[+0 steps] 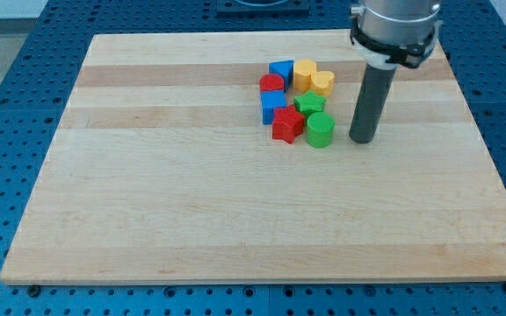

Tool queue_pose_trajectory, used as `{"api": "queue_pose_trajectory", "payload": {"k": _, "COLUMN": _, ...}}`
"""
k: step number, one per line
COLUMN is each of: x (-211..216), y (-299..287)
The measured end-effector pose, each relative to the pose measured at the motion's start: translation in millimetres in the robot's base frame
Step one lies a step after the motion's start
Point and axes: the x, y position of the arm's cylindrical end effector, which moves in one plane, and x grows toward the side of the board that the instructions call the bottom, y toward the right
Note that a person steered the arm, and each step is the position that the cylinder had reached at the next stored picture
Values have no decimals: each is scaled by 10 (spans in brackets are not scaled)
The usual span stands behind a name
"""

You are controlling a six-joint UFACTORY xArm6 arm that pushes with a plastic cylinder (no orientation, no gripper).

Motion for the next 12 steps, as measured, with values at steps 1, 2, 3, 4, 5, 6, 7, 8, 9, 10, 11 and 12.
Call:
{"api": "queue_pose_trajectory", "payload": {"k": 1, "x": 82, "y": -14}}
{"api": "queue_pose_trajectory", "payload": {"k": 2, "x": 81, "y": -117}}
{"api": "queue_pose_trajectory", "payload": {"k": 3, "x": 81, "y": -204}}
{"api": "queue_pose_trajectory", "payload": {"k": 4, "x": 81, "y": -221}}
{"api": "queue_pose_trajectory", "payload": {"k": 5, "x": 81, "y": -223}}
{"api": "queue_pose_trajectory", "payload": {"k": 6, "x": 81, "y": -254}}
{"api": "queue_pose_trajectory", "payload": {"k": 7, "x": 81, "y": -291}}
{"api": "queue_pose_trajectory", "payload": {"k": 8, "x": 81, "y": -302}}
{"api": "queue_pose_trajectory", "payload": {"k": 9, "x": 80, "y": -305}}
{"api": "queue_pose_trajectory", "payload": {"k": 10, "x": 72, "y": -305}}
{"api": "queue_pose_trajectory", "payload": {"k": 11, "x": 54, "y": -307}}
{"api": "queue_pose_trajectory", "payload": {"k": 12, "x": 33, "y": -318}}
